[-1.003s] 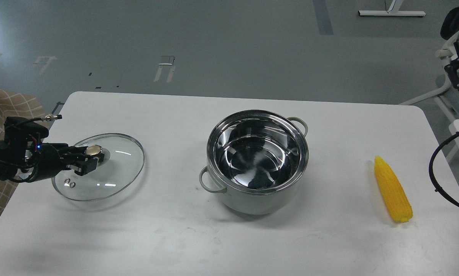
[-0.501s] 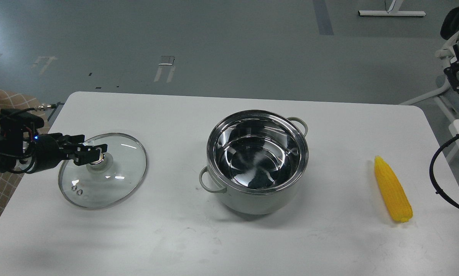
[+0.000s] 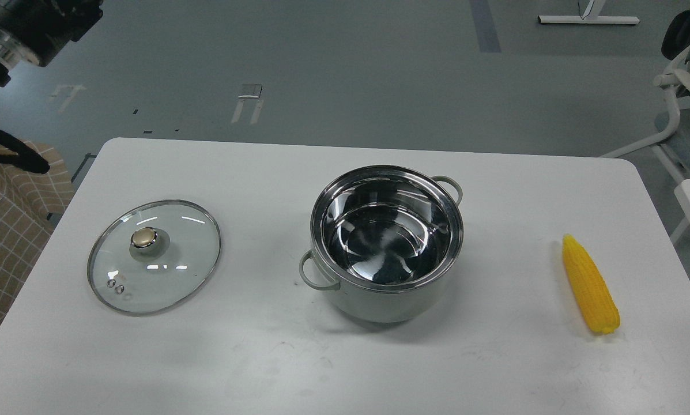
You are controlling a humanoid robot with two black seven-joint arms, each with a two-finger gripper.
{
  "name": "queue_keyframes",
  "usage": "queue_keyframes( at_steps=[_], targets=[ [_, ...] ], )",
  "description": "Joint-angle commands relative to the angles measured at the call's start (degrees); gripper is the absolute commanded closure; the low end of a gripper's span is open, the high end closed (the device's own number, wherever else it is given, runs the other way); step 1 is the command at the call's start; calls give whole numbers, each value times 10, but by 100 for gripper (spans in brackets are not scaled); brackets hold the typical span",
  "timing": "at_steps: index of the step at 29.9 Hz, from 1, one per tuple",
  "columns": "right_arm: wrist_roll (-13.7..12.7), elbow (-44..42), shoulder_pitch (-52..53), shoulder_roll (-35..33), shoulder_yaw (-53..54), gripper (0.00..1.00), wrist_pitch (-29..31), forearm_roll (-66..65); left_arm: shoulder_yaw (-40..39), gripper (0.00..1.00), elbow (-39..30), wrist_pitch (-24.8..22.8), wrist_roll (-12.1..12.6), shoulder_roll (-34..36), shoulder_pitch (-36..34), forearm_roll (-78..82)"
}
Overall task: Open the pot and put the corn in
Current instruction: 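Release the lid and withdraw the left gripper away from it, then reach the right gripper down to the yellow corn cob and grasp it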
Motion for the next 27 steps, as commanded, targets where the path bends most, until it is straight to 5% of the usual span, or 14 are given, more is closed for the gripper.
queue_keyframes(
  at_steps=[1, 8, 27],
  targets=[
    [0, 61, -11, -28, -44, 0, 0, -138, -82, 3, 36, -3, 3, -70, -1, -47],
    [1, 157, -69, -56, -128, 0, 0, -412, -171, 3, 87, -45, 5, -161, 28, -125],
    [-1, 162, -129, -4, -339, 6, 0, -654, -153, 3, 106, -79, 6, -164, 30, -118]
  ],
)
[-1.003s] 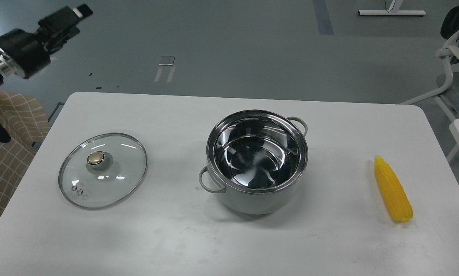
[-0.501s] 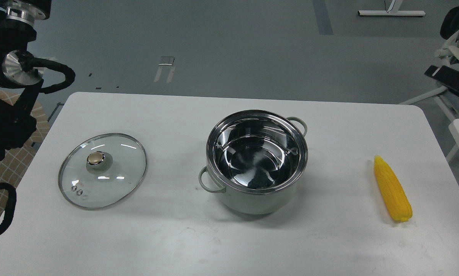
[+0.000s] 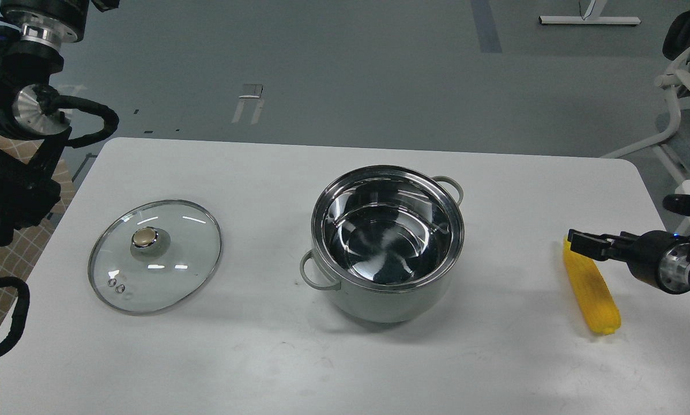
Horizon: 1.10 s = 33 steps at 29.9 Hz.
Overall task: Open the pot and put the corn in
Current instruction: 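Reach the right gripper down to the yellow corn cob and grasp it, then lift the corn cob with the right gripper toward the pot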
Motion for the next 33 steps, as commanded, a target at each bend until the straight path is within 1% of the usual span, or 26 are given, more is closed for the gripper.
queue_keyframes(
  at_steps=[1, 2, 3, 6, 9, 14, 15, 17, 18, 20, 21, 22, 23, 24, 25, 28, 32, 33],
  targets=[
    [-3, 3, -11, 6, -4, 11, 0, -19, 1, 3, 1, -16, -1, 0, 3, -1],
    [-5, 2, -11, 4, -4, 14, 0, -20, 1, 3, 1, -17, -1, 0, 3, -1],
    [-5, -1, -12, 1, -5, 19, 0, -21, 1, 3, 1, -17, -1, 0, 3, -1],
    [-5, -7, -13, 0, -6, 21, 0, -24, 1, 3, 0, -17, -2, -2, 3, -1],
    [-5, -10, -25, 3, -6, 28, 0, -24, 1, 3, 1, -16, 1, 0, 0, 0],
    [-5, -17, -32, 7, -9, 27, 0, -24, 0, 3, 1, -17, 2, 0, -3, -1],
    [-5, -19, -32, 11, -9, 29, 0, -24, 0, 3, 1, -16, 2, 0, -5, -1],
    [-5, -19, -32, 17, -8, 41, 0, -23, 0, 3, 1, -16, 2, -1, -8, -2],
    [-5, -19, -32, 18, -6, 58, 0, -23, -2, 3, 3, -15, 1, -2, -8, -2],
    [-5, -19, -32, 18, -5, 66, 0, -23, -3, 3, 9, -15, 1, -3, -8, -2],
    [-5, -21, -32, 18, -3, 72, 0, -21, -4, 3, 12, -15, 2, -4, -9, -2],
    [-5, -23, -32, 22, 0, 85, 0, -20, -5, 3, 14, -15, 2, -4, -12, -2],
    [-5, -25, -32, 25, 0, 90, 0, -20, -4, 3, 15, -15, 1, -3, -15, -2],
    [-5, -28, -32, 29, 1, 98, 0, -19, -3, 3, 17, -15, 2, -3, -20, -2],
    [-5, -28, -31, 30, 1, 100, 0, -17, -3, 3, 18, -15, 2, -3, -22, -2],
    [-4, -26, -31, 31, 10, 100, 0, -17, -10, 3, 20, -15, 1, -2, -23, -2],
    [-1, -9, -19, 30, 58, 100, 0, -9, -10, 3, 25, -14, 2, -3, -26, -2],
    [-1, 4, -8, 29, 87, 100, 0, -3, -10, 3, 25, -13, 1, -2, -26, -2]
  ],
)
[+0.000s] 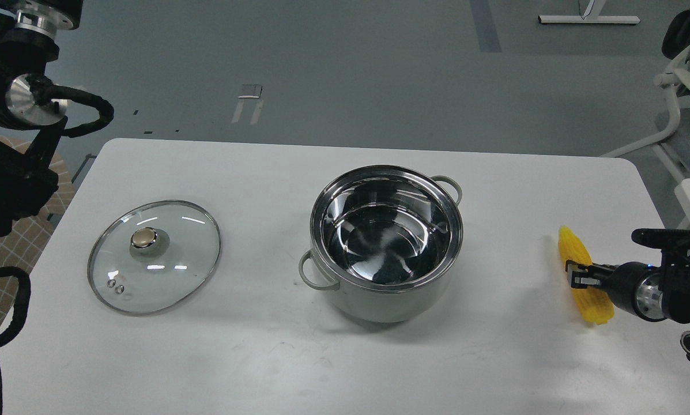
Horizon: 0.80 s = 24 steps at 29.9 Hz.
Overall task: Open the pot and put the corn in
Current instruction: 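Lift the corn cob with the right gripper toward the pot, then lower the corn cob into the open pot with the right gripper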
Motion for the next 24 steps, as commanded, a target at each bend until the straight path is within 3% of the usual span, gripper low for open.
queue_keyframes(
  at_steps=[1, 5, 12, 15, 20, 24],
  targets=[
    [1, 26, 24, -1, 62, 100, 0, 14, -1, 3, 1, 1, 0, 1, -1, 0],
    [2, 73, 75, 14, 113, 100, 0, 74, -1, 3, 1, 1, 1, 12, -1, 0],
    [-5, 169, 155, 111, 61, 100, 0, 131, 2, 3, 0, 0, 1, 42, 0, 1],
    [-7, 172, 196, 145, -3, 100, 0, 130, 4, 3, 0, 0, 1, 43, 0, 1],
    [-9, 147, 242, 143, -162, 100, 0, 106, 1, 3, 0, 2, 1, 43, 0, 1],
    [-9, 136, 243, 142, -199, 100, 0, 85, 1, 3, 0, 3, 1, 40, -1, 0]
  ],
)
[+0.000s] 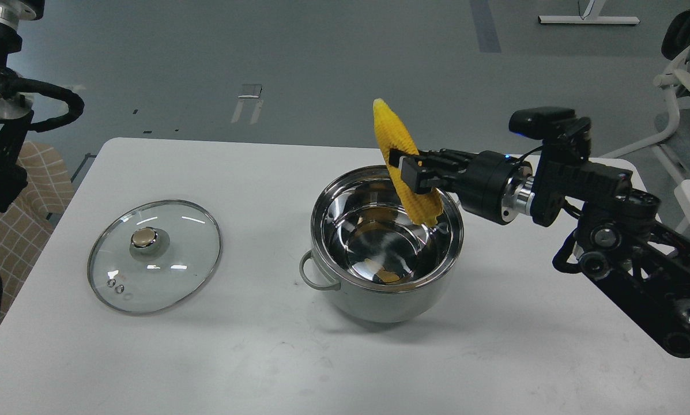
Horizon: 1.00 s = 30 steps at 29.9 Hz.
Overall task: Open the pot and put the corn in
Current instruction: 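Lower the corn cob into the open pot with the right gripper, then release the corn and raise the right gripper away from the pot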
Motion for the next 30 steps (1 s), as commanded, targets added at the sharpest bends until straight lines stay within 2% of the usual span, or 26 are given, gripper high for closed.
queue_keyframes(
  at_steps=[1, 2, 3, 5, 12, 14, 17, 18, 19, 30],
  targets=[
    [0, -8, 1, -1, -25, 100, 0, -12, 1, 3, 0, 1, 0, -2, -1, -1],
    [-1, -16, 1, -1, -24, 98, 0, -12, 2, 3, 0, 1, 0, -2, -2, 0],
    [-1, -19, 1, -1, -25, 92, 0, -12, 3, 3, 0, 1, 0, -2, -2, 0],
    [0, -26, 1, -1, -26, 71, 0, -11, 3, 3, 0, 0, 0, -2, -1, 0],
    [0, -34, -2, 5, -26, 61, 0, -12, 3, 3, 0, 0, 0, -3, -2, -1],
    [0, -38, -1, 7, -26, 55, 0, -12, 2, 3, 0, 0, 0, -3, -2, -1],
    [0, -38, 0, 10, -26, 32, 0, -11, 1, 3, 0, 0, -1, -3, -5, -1],
    [1, -37, 0, 10, -25, 12, 0, -10, 1, 3, 1, 0, 0, -3, -5, -1],
    [2, -36, 0, 10, -24, 3, 0, -8, 1, 3, 1, 0, -1, -3, -5, -1],
    [4, -35, 0, 11, -21, 2, 0, -7, 2, 3, 1, 0, -1, 0, -5, -1]
  ],
)
